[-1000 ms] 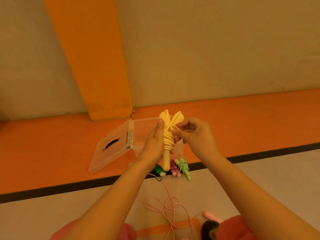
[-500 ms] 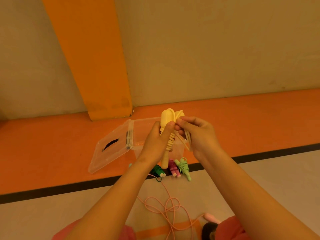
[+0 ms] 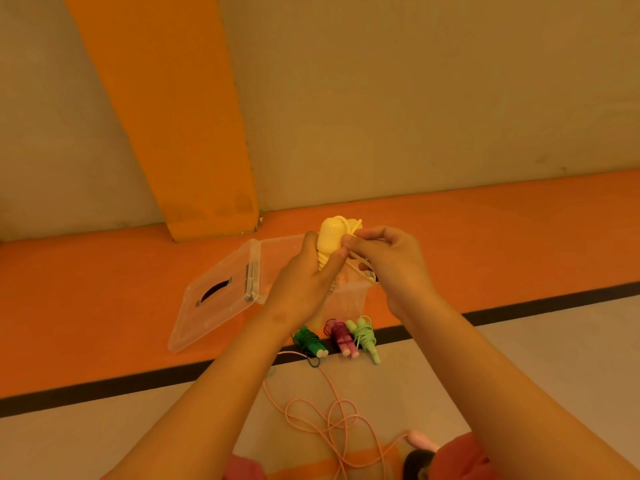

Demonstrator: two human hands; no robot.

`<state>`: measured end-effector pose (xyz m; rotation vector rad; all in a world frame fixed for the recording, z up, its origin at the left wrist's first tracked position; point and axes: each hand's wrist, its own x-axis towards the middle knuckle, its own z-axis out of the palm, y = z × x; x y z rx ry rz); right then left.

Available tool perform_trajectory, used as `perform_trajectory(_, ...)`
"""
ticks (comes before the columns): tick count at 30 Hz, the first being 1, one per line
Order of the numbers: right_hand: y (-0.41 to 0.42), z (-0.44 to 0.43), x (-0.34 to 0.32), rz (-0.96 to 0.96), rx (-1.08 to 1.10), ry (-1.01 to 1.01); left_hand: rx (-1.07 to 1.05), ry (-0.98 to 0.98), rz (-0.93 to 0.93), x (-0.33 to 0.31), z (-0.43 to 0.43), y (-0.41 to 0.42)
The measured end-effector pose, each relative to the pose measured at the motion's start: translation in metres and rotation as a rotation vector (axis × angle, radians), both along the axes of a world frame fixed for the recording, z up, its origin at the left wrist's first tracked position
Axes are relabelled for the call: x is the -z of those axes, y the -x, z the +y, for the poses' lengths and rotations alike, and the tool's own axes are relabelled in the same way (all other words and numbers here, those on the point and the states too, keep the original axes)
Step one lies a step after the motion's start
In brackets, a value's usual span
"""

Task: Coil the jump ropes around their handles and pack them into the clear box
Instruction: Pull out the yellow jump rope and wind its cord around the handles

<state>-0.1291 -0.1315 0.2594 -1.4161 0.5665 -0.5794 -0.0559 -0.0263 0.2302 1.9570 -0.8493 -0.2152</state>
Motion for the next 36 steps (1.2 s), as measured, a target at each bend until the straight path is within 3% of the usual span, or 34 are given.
perform_trajectory(7, -0.008, -0.002, -0.004, -0.062, 0.057, 0.119, -0.053, 0.034, -0.065, -0.006, -0.008, 0.003)
perform_trajectory(15, -0.015, -0.004, -0.010, -0.185, 0.033, -0.172, -0.166, 0.023, -0.013, -0.016, -0.015, 0.000)
perform_trajectory(21, -0.015, -0.005, -0.016, -0.272, -0.125, -0.353, -0.215, -0.015, -0.036, -0.020, -0.015, 0.001)
perform_trajectory(25, -0.016, 0.002, -0.016, -0.252, -0.231, -0.250, -0.225, -0.012, -0.001, -0.024, -0.012, 0.004)
perform_trajectory(28, -0.014, 0.009, -0.012, -0.179, -0.174, -0.132, -0.228, -0.040, -0.007, -0.022, -0.010, 0.010)
perform_trajectory(32, -0.008, 0.015, -0.016, -0.253, -0.177, -0.142, -0.254, 0.021, 0.010, -0.024, -0.006, 0.016)
perform_trajectory(36, 0.004, 0.019, -0.009, -0.264, -0.130, 0.003, -0.260, 0.078, 0.044, -0.020, 0.000, 0.024)
